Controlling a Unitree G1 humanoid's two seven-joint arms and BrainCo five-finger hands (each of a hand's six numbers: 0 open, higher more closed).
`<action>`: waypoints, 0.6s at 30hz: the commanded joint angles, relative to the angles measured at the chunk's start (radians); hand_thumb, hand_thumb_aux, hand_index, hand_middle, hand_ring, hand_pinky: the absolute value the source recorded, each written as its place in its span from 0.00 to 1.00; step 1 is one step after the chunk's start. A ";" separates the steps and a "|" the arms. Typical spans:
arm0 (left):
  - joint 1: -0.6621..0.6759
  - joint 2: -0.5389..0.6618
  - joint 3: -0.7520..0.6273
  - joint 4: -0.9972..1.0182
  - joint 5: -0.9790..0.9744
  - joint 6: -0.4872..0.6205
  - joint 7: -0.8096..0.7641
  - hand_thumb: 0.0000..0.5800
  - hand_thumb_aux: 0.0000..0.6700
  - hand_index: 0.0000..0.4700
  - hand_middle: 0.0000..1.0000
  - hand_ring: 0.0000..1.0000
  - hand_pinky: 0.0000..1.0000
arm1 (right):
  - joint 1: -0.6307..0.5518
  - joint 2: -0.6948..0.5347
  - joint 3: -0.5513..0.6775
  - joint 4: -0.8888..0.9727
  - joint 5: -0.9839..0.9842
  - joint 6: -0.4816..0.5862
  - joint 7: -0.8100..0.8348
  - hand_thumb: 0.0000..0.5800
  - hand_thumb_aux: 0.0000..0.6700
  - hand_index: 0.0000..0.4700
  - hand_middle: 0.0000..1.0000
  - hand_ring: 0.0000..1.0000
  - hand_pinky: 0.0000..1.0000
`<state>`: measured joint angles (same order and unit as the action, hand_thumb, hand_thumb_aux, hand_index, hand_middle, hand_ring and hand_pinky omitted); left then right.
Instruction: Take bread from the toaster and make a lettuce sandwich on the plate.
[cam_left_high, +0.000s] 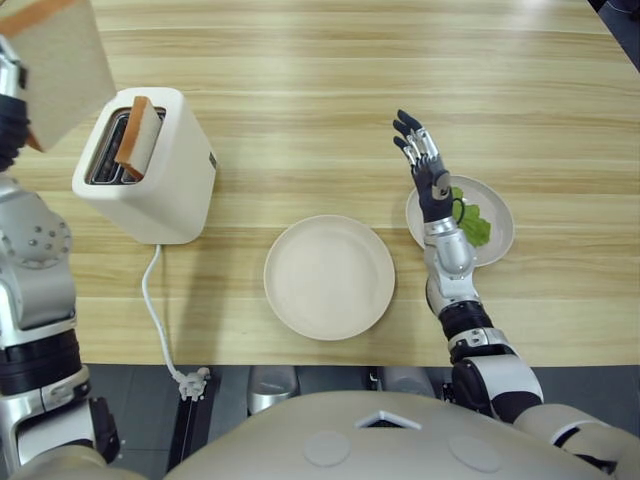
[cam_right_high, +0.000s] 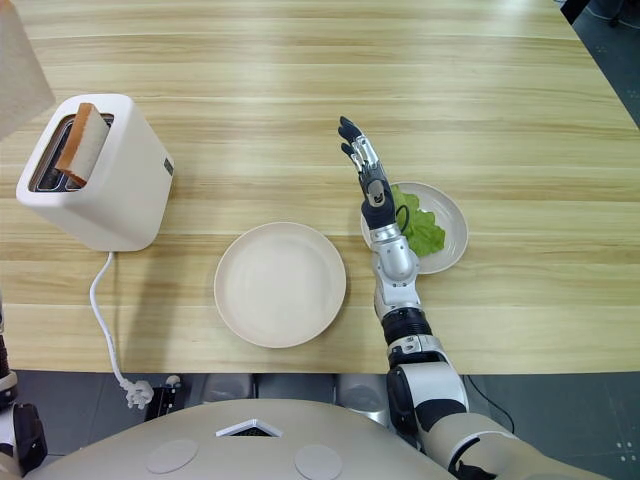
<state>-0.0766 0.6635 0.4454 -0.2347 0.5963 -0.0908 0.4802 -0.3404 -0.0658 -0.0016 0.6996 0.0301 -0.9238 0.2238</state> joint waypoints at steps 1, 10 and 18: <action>-0.033 -0.014 0.045 -0.083 0.003 -0.006 0.016 1.00 1.00 0.98 1.00 1.00 1.00 | -0.009 -0.007 -0.016 0.008 -0.003 -0.011 -0.019 0.00 0.00 0.00 0.00 0.00 0.00; -0.059 -0.212 -0.284 -0.148 -0.357 -0.017 -0.358 1.00 1.00 0.98 1.00 1.00 1.00 | 0.020 -0.181 -0.117 -0.161 -0.224 -0.062 -0.180 0.00 0.00 0.00 0.00 0.00 0.00; 0.147 -0.348 -0.543 -0.131 -0.488 0.074 -0.605 1.00 1.00 0.98 1.00 1.00 1.00 | 0.080 -0.492 -0.210 -0.112 -0.510 -0.003 -0.419 0.00 0.00 0.00 0.00 0.00 0.00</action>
<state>0.0313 0.3272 -0.0579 -0.3703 0.1412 -0.0527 -0.0754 -0.2791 -0.5176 -0.2084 0.5716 -0.3945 -0.9503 -0.1373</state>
